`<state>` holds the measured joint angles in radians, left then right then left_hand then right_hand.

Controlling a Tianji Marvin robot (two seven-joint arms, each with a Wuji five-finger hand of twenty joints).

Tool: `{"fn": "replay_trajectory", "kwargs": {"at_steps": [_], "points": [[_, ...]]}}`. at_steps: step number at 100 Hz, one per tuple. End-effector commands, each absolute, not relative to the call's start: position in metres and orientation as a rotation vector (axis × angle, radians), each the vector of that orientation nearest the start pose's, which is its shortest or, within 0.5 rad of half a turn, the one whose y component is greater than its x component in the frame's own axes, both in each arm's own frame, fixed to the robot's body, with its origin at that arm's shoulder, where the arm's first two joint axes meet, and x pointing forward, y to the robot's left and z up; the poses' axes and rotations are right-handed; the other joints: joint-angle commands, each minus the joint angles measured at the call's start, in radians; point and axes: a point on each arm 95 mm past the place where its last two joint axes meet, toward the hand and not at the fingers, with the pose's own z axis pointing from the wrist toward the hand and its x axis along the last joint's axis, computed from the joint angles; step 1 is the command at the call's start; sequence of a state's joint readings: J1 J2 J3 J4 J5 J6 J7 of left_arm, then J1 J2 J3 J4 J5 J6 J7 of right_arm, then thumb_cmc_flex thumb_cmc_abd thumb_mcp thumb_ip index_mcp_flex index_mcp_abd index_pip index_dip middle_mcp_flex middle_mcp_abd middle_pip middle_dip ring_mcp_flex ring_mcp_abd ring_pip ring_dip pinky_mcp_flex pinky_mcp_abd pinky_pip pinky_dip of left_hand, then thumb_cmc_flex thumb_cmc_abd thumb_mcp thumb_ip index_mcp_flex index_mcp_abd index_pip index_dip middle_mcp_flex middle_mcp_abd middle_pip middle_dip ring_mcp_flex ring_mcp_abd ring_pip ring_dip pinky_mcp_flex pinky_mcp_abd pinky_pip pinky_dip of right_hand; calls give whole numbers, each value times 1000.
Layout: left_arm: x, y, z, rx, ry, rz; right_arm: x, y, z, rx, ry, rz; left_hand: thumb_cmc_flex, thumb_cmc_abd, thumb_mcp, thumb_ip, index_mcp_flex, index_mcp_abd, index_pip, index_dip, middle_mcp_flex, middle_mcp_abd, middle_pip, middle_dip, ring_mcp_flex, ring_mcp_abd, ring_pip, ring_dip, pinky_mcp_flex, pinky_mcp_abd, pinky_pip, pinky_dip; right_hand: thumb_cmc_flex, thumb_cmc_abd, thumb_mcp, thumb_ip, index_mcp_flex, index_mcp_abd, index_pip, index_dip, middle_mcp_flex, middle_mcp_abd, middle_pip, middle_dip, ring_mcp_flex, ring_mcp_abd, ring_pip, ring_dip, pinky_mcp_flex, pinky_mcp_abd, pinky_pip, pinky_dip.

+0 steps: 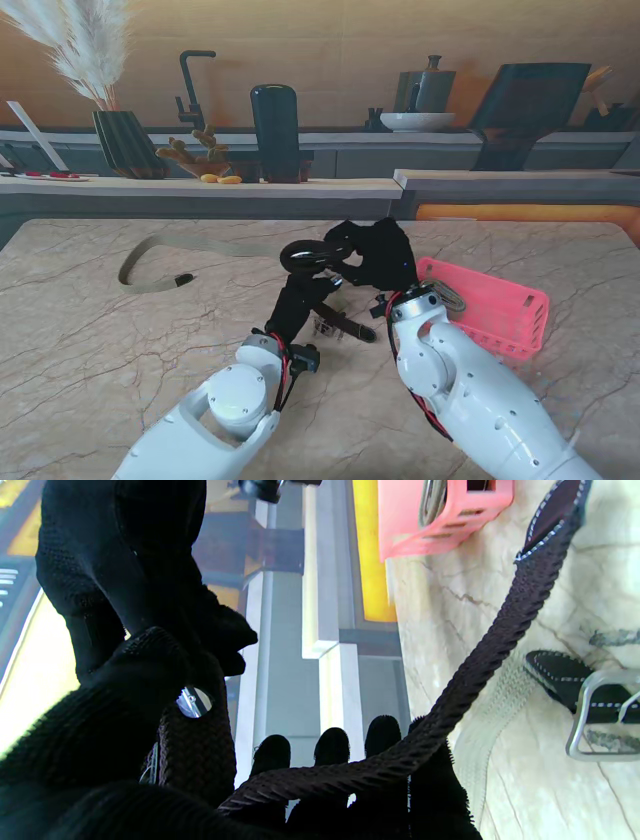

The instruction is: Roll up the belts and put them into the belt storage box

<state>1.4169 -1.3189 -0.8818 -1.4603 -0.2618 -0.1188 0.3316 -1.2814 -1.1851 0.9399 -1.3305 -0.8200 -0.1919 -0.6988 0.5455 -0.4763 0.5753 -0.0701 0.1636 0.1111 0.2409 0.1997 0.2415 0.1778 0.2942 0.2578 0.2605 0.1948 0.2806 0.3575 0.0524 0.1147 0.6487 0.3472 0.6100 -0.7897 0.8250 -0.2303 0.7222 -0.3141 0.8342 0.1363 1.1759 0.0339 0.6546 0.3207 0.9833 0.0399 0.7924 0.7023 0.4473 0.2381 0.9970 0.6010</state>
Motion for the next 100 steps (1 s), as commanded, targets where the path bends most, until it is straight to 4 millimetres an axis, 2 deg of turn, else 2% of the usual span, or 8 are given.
{"fn": "replay_trajectory", "kwargs": {"at_steps": [1, 24, 44, 69, 79, 87, 90, 100], "points": [[398, -156, -332, -2330, 373, -2362, 437, 83, -294, 917, 998, 2107, -55, 10, -14, -27, -18, -95, -108, -34, -43, -33, -33, -25, -33, -49, -10, -19, -23, -64, -39, -31, 86, 135, 52, 48, 132, -3, 265, 56, 5, -35, 32, -13, -29, -27, 22, -8, -23, 27, 29, -13], [398, -157, -329, -2279, 262, -2361, 436, 98, -311, 974, 1043, 2117, -59, 38, -29, -24, -30, -110, -248, 49, -40, -45, -34, -28, -35, -65, 7, -22, -19, -78, -39, -30, 84, 135, 49, 54, 130, -1, 264, 53, 5, -32, 40, -14, -27, -18, 32, -9, -24, 35, 41, -17], [398, -159, -327, -2258, 192, -2329, 431, 114, -325, 1030, 1104, 2156, 68, 141, -95, -14, -26, -84, -207, 127, -29, -67, 60, 25, -3, -79, 63, -11, -5, -87, 36, 5, 80, 133, 44, 59, 129, -6, 262, 52, 6, -32, 43, -17, -23, -18, 37, -12, -30, 41, 51, -20], [397, -159, -324, -2280, 86, -2300, 424, 122, -334, 1097, 1189, 2185, 357, 343, -190, 12, -7, -43, 179, 118, 216, -102, 179, 99, 194, -86, 191, 5, 136, -57, 205, 78, 51, 88, 42, 64, 26, 44, 210, 99, -117, 13, 36, 3, -99, 9, -5, -37, -71, 60, 44, -45], [397, -157, -322, -2267, 65, -2301, 420, 118, -336, 1114, 1230, 2174, 509, 404, -303, 2, -23, -33, 358, 155, 301, -106, 207, 116, 272, -78, 238, 13, 199, -33, 253, 93, 16, 67, 60, 62, -33, 91, 126, 148, -188, 44, 16, 24, -140, 28, -41, -48, -93, 69, 24, -49], [396, -155, -321, -2264, 55, -2302, 416, 112, -337, 1129, 1275, 2151, 725, 469, -564, 6, -30, -38, 502, 218, 366, -102, 191, 180, 312, -68, 261, 18, 227, -8, 273, 96, -66, 87, 99, 122, -62, 149, -49, 256, -236, 63, -19, 29, -175, 40, -73, -54, -114, 69, -1, -44], [396, -154, -320, -2268, 50, -2302, 415, 110, -337, 1130, 1291, 2140, 742, 464, -559, 8, -25, -41, 521, 222, 389, -102, 190, 188, 326, -63, 268, 21, 235, 1, 279, 98, -90, 87, 101, 149, -81, 161, -113, 342, -248, 66, -27, 31, -183, 41, -82, -52, -120, 67, -10, -38], [396, -151, -320, -2300, 41, -2297, 410, 99, -334, 1116, 1328, 2096, 745, 406, -449, -15, 52, -49, 594, 194, 515, -86, 221, 250, 413, -19, 356, 72, 288, 66, 334, 119, -129, 92, 69, 151, -177, 178, -178, 343, -293, 70, -56, 22, -206, 41, -103, -57, -134, 65, -29, -39]]}}
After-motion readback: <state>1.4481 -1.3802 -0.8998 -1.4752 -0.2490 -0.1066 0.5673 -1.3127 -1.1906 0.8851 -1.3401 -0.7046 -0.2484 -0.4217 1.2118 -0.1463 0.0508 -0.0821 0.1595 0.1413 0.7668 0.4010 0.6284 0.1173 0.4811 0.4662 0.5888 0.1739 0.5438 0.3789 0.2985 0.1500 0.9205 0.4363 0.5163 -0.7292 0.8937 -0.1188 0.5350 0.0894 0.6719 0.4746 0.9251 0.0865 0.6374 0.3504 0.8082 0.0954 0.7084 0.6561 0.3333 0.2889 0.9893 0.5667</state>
